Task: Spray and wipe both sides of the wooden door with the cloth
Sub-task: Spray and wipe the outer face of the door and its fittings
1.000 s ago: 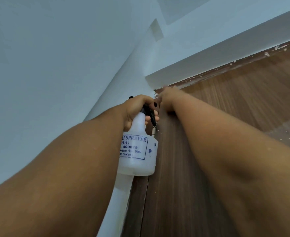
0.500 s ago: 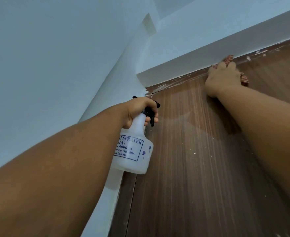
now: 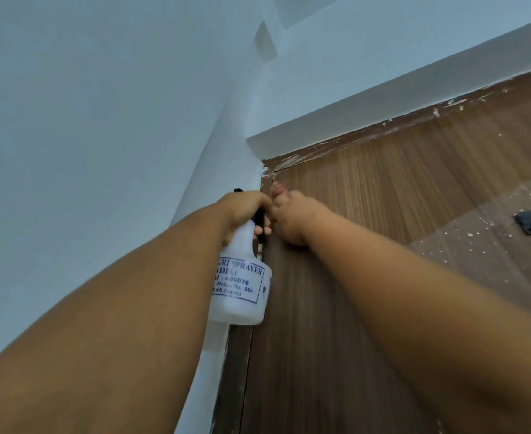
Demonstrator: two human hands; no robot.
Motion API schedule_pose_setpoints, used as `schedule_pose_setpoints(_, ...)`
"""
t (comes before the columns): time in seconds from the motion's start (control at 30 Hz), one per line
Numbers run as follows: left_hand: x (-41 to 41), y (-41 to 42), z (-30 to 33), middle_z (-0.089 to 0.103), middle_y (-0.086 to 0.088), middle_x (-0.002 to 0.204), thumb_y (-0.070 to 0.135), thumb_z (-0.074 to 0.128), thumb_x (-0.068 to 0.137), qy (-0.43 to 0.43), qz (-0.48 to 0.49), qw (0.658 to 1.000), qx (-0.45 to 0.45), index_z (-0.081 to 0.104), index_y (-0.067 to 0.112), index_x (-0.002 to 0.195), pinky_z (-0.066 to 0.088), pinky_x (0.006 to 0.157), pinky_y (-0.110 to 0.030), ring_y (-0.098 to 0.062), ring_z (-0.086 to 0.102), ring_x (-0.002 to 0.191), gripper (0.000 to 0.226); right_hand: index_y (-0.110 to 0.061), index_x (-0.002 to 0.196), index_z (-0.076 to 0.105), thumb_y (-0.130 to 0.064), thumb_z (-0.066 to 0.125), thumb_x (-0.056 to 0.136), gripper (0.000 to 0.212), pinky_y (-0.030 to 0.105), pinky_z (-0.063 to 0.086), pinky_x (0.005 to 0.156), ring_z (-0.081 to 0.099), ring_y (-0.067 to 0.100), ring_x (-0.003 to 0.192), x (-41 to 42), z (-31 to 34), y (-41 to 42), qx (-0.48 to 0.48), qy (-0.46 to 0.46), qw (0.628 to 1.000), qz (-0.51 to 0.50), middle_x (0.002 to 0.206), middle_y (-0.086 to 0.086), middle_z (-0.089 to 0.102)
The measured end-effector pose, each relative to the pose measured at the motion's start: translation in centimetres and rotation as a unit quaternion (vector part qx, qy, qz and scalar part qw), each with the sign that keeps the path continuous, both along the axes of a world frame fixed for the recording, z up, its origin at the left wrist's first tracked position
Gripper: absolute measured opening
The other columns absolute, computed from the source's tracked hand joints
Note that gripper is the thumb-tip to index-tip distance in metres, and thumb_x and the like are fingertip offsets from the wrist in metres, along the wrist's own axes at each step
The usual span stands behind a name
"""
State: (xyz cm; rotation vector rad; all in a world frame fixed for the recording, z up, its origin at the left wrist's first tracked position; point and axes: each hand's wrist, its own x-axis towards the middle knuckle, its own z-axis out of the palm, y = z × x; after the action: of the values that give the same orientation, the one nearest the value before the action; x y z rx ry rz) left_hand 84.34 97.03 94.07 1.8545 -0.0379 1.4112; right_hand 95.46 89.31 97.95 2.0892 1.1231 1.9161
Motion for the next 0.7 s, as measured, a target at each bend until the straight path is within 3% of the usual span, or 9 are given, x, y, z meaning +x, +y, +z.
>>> schedule_pose_setpoints(0.07, 0.7, 0.4, -0.2, 0.063, -0.010, 0.073, 0.012, 0.057, 0.086, 0.015, -0.011, 1.000, -0.004, 0.061, 0.005, 0.085, 0.042, 0.041, -0.020, -0.015, 0.061, 0.051, 0.008, -0.012, 0.155, 0.020, -0.023, 0.041, 0.101, 0.059, 0.052, 0.034, 0.112, 0.029, 0.038, 0.140, 0.8, 2.0, -3.0, 0.104, -0.003, 0.994, -0.027, 0.155, 0.016, 0.028)
schedule_pose_setpoints(0.17, 1.4, 0.9, -0.4, 0.063, -0.010, 0.072, 0.012, 0.056, 0.086, 0.014, -0.035, 0.999, -0.016, 0.060, 0.005, 0.080, 0.043, 0.045, -0.023, -0.018, 0.062, 0.059, 0.009, -0.005, 0.154, 0.018, -0.021, 0.030, 0.102, 0.056, 0.054, 0.028, 0.114, 0.023, 0.043, 0.141, 2.8, 4.1, -8.9, 0.273, 0.025, 0.961, -0.024, 0.154, 0.022, 0.026)
schedule_pose_setpoints(0.3, 1.8, 0.3, -0.6, 0.062, -0.010, 0.071, 0.009, 0.057, 0.088, 0.060, -0.029, 0.997, 0.027, 0.060, 0.006, 0.079, 0.046, 0.046, -0.021, -0.015, 0.062, 0.053, 0.010, -0.005, 0.152, 0.022, -0.022, 0.032, 0.102, 0.054, 0.057, 0.021, 0.116, 0.016, 0.046, 0.143, 4.3, 4.9, -15.0, 0.358, 0.053, 0.932, 0.020, 0.155, 0.023, 0.023)
schedule_pose_setpoints(0.43, 1.1, -0.7, -0.7, 0.064, -0.009, 0.072, 0.013, 0.058, 0.092, 0.135, -0.042, 0.988, 0.056, 0.060, 0.007, 0.075, 0.044, 0.044, -0.019, -0.009, 0.055, 0.042, 0.018, -0.007, 0.153, 0.022, -0.022, 0.035, 0.100, 0.056, 0.056, 0.023, 0.114, 0.019, 0.046, 0.140, 4.6, 4.2, -15.3, 0.347, 0.054, 0.936, 0.019, 0.153, 0.022, 0.025)
schedule_pose_setpoints(0.53, 0.8, -0.6, -1.3, 0.066, -0.008, 0.073, 0.014, 0.060, 0.094, 0.169, -0.051, 0.983, 0.044, 0.061, 0.006, 0.077, 0.047, 0.042, -0.017, -0.009, 0.061, 0.045, 0.018, -0.007, 0.150, 0.027, -0.021, 0.036, 0.099, 0.055, 0.054, 0.025, 0.112, 0.026, 0.043, 0.135, 4.5, 3.0, -13.4, 0.318, 0.031, 0.947, 0.011, 0.149, 0.021, 0.031)
schedule_pose_setpoints(0.63, 1.2, 0.1, -1.8, 0.065, -0.008, 0.071, 0.013, 0.061, 0.092, 0.090, -0.062, 0.994, -0.015, 0.060, 0.007, 0.086, 0.047, 0.043, -0.019, -0.016, 0.067, 0.061, 0.009, -0.013, 0.152, 0.024, -0.026, 0.035, 0.100, 0.055, 0.057, 0.033, 0.107, 0.031, 0.039, 0.131, 3.0, 1.2, -9.9, 0.222, 0.026, 0.974, -0.014, 0.150, 0.017, 0.032)
schedule_pose_setpoints(0.7, 1.1, 0.4, -2.1, 0.063, -0.008, 0.071, 0.014, 0.060, 0.092, 0.036, -0.061, 0.997, -0.041, 0.061, 0.007, 0.090, 0.045, 0.041, -0.018, -0.017, 0.065, 0.061, 0.008, -0.018, 0.155, 0.020, -0.028, 0.036, 0.100, 0.058, 0.057, 0.032, 0.109, 0.027, 0.037, 0.136, 1.6, -1.5, -6.1, 0.132, 0.031, 0.991, -0.001, 0.156, 0.013, 0.025)
